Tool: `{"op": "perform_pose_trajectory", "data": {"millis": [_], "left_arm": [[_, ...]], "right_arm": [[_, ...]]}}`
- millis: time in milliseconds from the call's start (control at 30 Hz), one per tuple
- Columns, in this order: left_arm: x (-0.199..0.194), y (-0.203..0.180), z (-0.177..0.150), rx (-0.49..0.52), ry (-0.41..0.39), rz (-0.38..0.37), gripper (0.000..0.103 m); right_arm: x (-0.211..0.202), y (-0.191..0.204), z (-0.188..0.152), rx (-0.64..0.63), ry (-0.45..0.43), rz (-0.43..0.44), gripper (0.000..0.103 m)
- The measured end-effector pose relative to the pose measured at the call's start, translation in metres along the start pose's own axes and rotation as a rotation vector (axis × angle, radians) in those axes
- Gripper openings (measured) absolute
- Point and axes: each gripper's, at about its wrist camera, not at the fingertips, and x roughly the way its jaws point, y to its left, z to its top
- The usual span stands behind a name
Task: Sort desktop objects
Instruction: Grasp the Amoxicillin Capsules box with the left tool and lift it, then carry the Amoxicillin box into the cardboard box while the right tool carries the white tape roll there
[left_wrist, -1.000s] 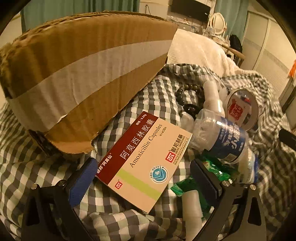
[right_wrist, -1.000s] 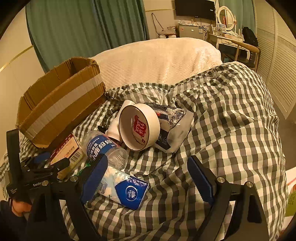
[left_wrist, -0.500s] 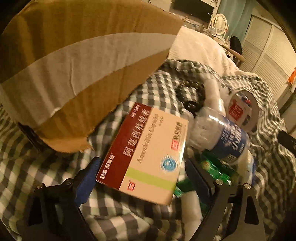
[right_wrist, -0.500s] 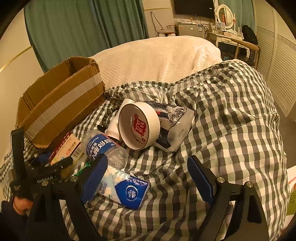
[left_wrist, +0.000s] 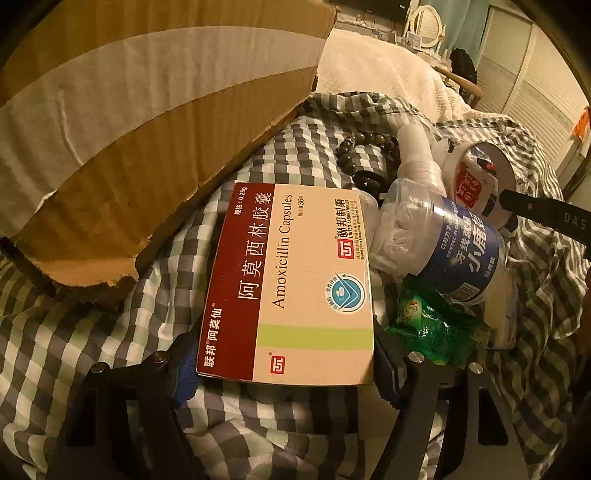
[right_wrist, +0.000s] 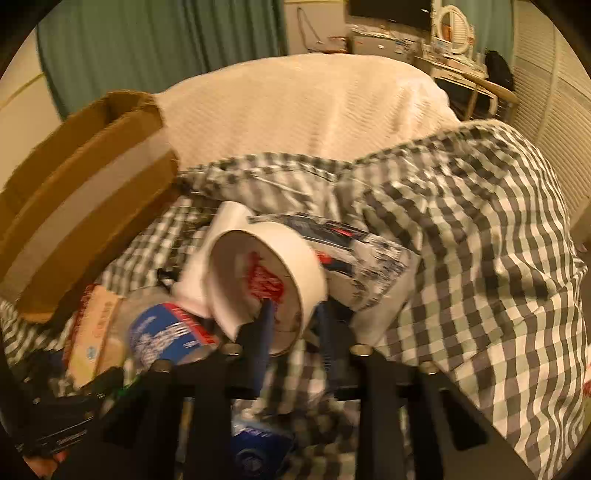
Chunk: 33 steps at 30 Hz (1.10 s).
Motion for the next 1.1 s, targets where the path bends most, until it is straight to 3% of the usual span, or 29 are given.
{"op": "perform_pose_trajectory", "data": {"millis": [133, 433, 700, 900, 1100], "left_arm": [[-0.008, -0.004, -0.003, 0.002, -0.033, -0.012, 0.076], [-0.052, -0.014, -0.004, 0.02, -0.195, -0.048, 0.076], [-0.087, -0.021, -0.002, 0.035, -0.291, -0.063, 0.076], [-0.124, -0.019, 0.007, 0.019, -0.384, -0.095, 0.076], [-0.159, -0.004, 0.026, -0.024, -0.477, -0.079, 0.076]], "right_arm": [[-0.011, -0.006, -0.005, 0.017, -0.033, 0.031, 0.007], [-0.064, -0.01, -0.018, 0.034, -0.139, 0.084, 0.005], [-0.093, -0.009, -0.025, 0.047, -0.167, 0.131, 0.005], [-0.119, 0.004, -0.014, 0.027, -0.204, 0.18, 0.005], [-0.137, 0.026, 0.009, -0.008, -0.233, 0.249, 0.005]]}}
